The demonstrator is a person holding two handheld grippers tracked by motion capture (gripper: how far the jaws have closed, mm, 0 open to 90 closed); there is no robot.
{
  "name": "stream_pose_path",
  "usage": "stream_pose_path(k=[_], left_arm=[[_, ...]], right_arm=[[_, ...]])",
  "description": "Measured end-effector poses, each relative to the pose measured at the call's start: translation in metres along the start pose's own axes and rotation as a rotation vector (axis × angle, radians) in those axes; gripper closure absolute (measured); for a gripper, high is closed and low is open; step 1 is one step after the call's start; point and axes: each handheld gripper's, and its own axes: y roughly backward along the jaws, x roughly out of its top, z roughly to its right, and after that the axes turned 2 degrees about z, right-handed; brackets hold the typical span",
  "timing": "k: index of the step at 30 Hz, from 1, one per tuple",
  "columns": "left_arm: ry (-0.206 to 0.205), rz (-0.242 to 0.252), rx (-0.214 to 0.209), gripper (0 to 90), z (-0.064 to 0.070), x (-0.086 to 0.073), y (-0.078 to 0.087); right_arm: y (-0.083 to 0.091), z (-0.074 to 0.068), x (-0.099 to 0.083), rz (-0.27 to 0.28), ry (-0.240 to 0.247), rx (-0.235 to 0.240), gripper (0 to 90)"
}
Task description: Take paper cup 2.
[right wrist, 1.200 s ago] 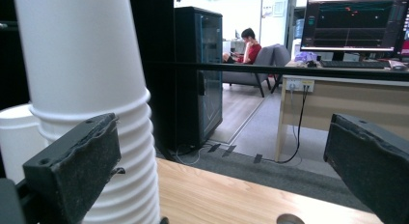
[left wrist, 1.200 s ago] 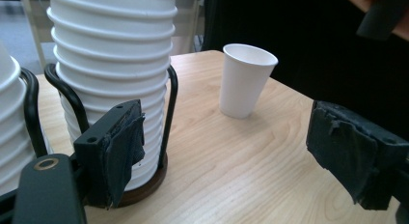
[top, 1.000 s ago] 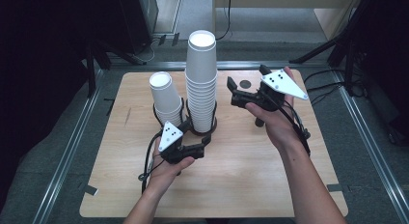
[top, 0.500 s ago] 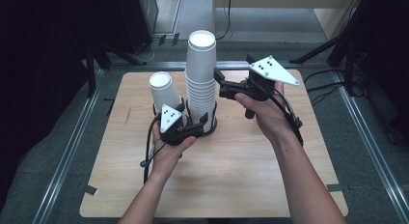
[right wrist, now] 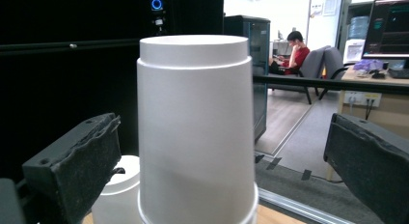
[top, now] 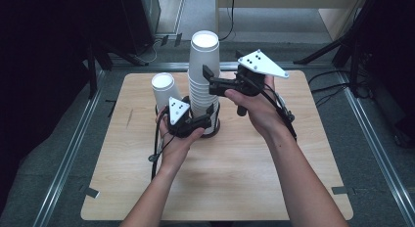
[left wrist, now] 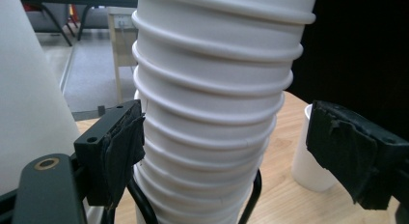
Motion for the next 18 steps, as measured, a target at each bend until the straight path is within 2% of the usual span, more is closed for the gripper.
stream_pose_path(k=[6, 8, 12, 14, 18], left_arm=[[-0.003, 0.009, 0.044, 13.6, 0.002, 0.004, -0.009], [0.009, 0.012, 0.045, 13.2, 0.002, 0.006, -0.01], [0.0, 0.02, 0.053, 11.1, 0.003, 0.007, -0.013], [0.007, 0.023, 0.049, 10.6, 0.002, 0.007, -0.014], [-0.015, 0.034, 0.056, 10.9, 0.003, 0.007, -0.013]], right_arm=[[-0.012, -0.005, -0.005, -0.011, -0.017, 0.014, 0.0], [-0.017, -0.007, -0.005, -0.014, -0.018, 0.017, 0.0], [-0.025, -0.01, -0.005, -0.025, -0.032, 0.029, 0.0], [-0.029, -0.011, -0.007, -0.033, -0.025, 0.028, 0.0], [-0.036, -0.009, -0.01, -0.05, -0.037, 0.016, 0.0]])
